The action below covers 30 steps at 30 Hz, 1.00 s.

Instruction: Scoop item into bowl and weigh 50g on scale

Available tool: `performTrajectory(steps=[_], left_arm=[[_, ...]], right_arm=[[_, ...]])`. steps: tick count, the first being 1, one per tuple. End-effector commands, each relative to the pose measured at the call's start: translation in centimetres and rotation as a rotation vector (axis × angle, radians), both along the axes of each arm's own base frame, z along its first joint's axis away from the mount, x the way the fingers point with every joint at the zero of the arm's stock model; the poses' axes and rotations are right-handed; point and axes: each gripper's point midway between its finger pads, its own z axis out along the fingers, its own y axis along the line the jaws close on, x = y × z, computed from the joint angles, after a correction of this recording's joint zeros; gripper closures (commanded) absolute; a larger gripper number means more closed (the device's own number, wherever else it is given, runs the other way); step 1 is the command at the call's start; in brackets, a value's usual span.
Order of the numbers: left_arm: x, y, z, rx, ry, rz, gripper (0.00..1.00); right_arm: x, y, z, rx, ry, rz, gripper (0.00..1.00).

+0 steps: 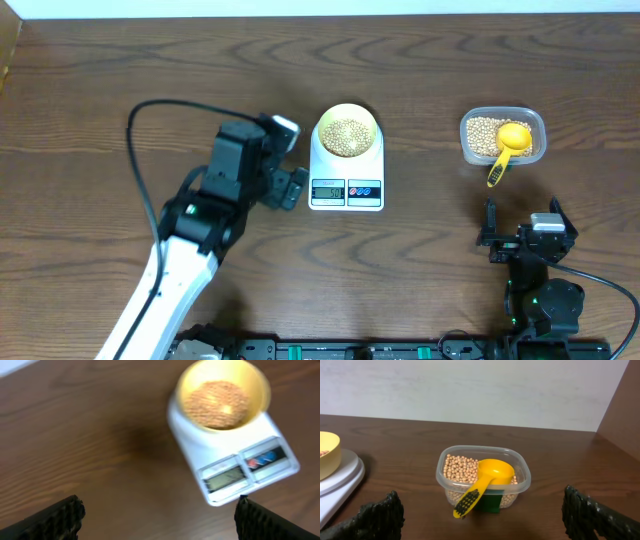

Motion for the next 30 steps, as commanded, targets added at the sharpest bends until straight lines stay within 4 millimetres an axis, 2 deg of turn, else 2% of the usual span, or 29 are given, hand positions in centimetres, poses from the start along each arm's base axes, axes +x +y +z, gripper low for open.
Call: performTrajectory(steps=[1,9,13,18,26,30], left_arm=[[-0.1,3.4,1.3,0.084,-0.091,0.149,0.02],[-0.9,6.6,3.7,0.017,-0.189,0.254,0.02],[-1.6,6.9,4.5,-0.037,-0.212,0.247,0.02],[-2.5,8.6,4.6,-0.049,-0.243,0.294,0.02],[-3.2,13.0,5.6,-0.158,-0.428,0.489,0.02],[-4.1,13.6,5.7,-0.179,-0.499,0.513,0.02]], right_arm=[[0.0,-0.1,-0.1,0.006,-0.001,-0.001,0.01],[0.0,-0.1,-0.1,0.006,-0.001,-0.002,0.01],[0.0,-0.1,-0.1,0.006,-0.001,-0.001,0.01],[0.0,-0.1,-0.1,0.006,-0.001,-0.002,0.01],[0.0,-0.1,-0.1,0.006,-0.001,-0.002,0.01],[0.0,-0.1,-0.1,0.006,-0.001,-0.002,0.01]])
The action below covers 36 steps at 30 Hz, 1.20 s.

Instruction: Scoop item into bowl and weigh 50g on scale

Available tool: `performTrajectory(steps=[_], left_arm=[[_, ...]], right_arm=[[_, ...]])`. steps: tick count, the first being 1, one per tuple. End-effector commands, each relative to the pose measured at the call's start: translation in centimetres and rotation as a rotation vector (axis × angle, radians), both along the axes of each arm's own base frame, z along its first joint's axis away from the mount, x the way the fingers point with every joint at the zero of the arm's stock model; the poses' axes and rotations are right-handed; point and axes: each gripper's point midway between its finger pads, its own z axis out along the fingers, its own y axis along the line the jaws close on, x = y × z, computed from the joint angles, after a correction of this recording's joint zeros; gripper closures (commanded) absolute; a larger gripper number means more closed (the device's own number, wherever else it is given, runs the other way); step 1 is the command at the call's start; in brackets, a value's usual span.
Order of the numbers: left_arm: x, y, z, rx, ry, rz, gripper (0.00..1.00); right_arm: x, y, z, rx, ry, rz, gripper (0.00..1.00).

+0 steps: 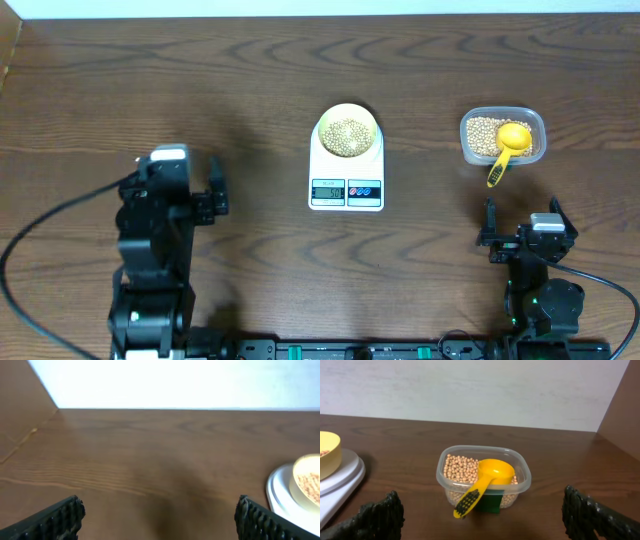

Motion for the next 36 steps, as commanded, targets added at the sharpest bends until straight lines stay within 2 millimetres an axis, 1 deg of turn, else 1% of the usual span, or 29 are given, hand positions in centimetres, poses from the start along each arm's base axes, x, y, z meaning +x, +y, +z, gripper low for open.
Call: performTrajectory(steps=[1,5,11,18,36], left_arm=[[-1.0,0.3,0.0,-0.041,-0.067,0.023,0.02],[-1.7,0.3,-0.3,-0.039,-0.139,0.022,0.02],[-1.9,1.1,-0.7,-0.033,-0.25,0.048,0.02],[-2.3,1.6,-1.0,-0.103,-0.358,0.082,0.02],[-3.9,1.6,-1.9,-0.097,-0.487,0.078,0.02]], right_arm=[[0.0,-0.1,-0.1,0.006,-0.001,-0.002,0.01],[0.0,-0.1,-0.1,0.006,-0.001,-0.002,0.01],[0.0,-0.1,-0.1,0.006,-0.001,-0.002,0.01],[0.0,-0.1,-0.1,0.006,-0.001,-0.002,0.01],[0.0,-0.1,-0.1,0.006,-0.001,-0.002,0.01]])
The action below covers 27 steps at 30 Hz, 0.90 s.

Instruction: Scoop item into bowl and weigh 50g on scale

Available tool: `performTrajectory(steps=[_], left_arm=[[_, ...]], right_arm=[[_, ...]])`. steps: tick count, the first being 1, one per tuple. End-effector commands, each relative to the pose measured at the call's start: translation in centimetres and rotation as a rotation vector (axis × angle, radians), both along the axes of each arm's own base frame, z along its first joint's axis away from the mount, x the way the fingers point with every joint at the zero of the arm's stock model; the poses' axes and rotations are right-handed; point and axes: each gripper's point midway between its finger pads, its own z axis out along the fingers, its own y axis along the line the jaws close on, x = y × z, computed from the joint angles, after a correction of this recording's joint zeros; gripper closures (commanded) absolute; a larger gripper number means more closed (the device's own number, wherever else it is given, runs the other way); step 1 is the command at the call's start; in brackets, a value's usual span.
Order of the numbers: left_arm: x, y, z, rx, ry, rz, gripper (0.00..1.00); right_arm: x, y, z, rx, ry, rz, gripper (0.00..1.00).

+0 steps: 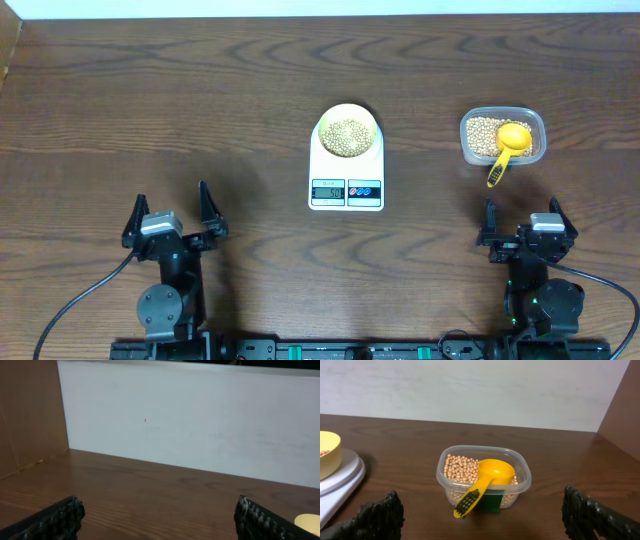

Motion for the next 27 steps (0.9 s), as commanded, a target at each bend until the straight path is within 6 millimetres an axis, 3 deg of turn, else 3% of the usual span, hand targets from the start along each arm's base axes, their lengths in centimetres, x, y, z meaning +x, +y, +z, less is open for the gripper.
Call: performTrajectory(steps=[1,17,23,27], left_arm=[[-0.4,0.2,0.4,-0.007,-0.041,0.009,0.02],[-0.6,0.2,-0.7,-0.075,-0.08,0.001,0.02],[-0.1,-0.6,-3.9,-0.152,0.039,-0.045,0.02],[-0.2,-1.7,-7.1,-0.167,0.176,-0.098,0.02]], right_arm=[[0.0,-0.1,-0.1,0.006,-0.002,-0.002,0.01],[0.0,-0.1,-0.1,0.006,-0.002,-0.002,0.01],[0.0,-0.1,-0.1,0.006,-0.002,-0.002,0.01],[0.0,-0.1,-0.1,0.006,-0.002,-0.002,0.01]])
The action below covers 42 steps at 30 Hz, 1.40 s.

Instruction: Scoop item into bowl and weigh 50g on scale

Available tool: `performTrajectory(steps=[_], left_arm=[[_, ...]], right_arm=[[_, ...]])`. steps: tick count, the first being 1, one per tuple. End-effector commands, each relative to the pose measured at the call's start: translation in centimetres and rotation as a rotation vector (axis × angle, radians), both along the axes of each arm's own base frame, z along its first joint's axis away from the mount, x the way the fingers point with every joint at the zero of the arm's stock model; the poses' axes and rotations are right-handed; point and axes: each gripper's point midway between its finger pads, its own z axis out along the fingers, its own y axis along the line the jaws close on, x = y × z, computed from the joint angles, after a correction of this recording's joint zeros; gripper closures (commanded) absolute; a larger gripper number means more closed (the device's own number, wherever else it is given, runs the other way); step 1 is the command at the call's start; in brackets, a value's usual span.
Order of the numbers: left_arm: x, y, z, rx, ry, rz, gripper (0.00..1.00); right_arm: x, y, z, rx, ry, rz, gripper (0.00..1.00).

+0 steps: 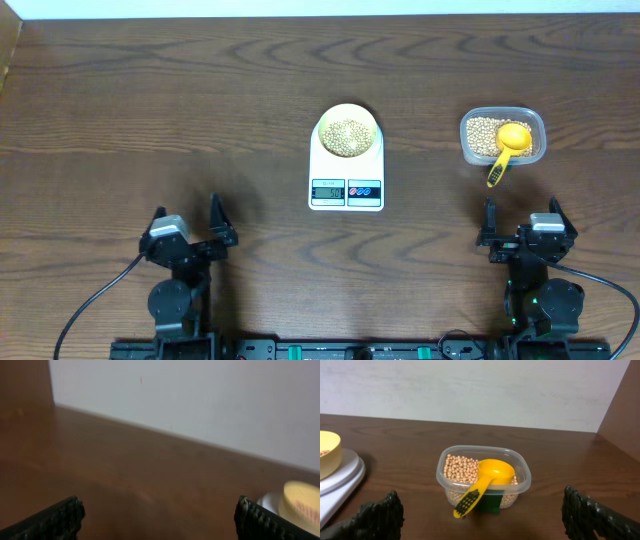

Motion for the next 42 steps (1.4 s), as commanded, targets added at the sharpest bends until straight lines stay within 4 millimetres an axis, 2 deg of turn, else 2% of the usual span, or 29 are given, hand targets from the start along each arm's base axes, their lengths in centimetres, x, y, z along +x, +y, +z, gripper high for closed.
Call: performTrajectory(steps=[1,9,17,42], left_arm=[[-0.1,-1.2,-1.9,-0.034,0.072,-0.069,0.02],[-0.1,-1.4,-2.4,0.023,0.097,-0.074,0.02],[-0.3,-0.3,-2.5,0.03,0.102,-0.011,0.02],[-0.2,-0.5,-2.5,0.029,0.105,-0.022,0.02]], right_arm=[[0.0,-0.1,-0.1,0.006,-0.002,-0.002,0.01],[0.0,-0.1,-0.1,0.006,-0.002,-0.002,0.01],[0.0,-0.1,-0.1,0.006,-0.002,-0.002,0.01],[0.0,-0.1,-0.1,0.006,-0.002,-0.002,0.01]])
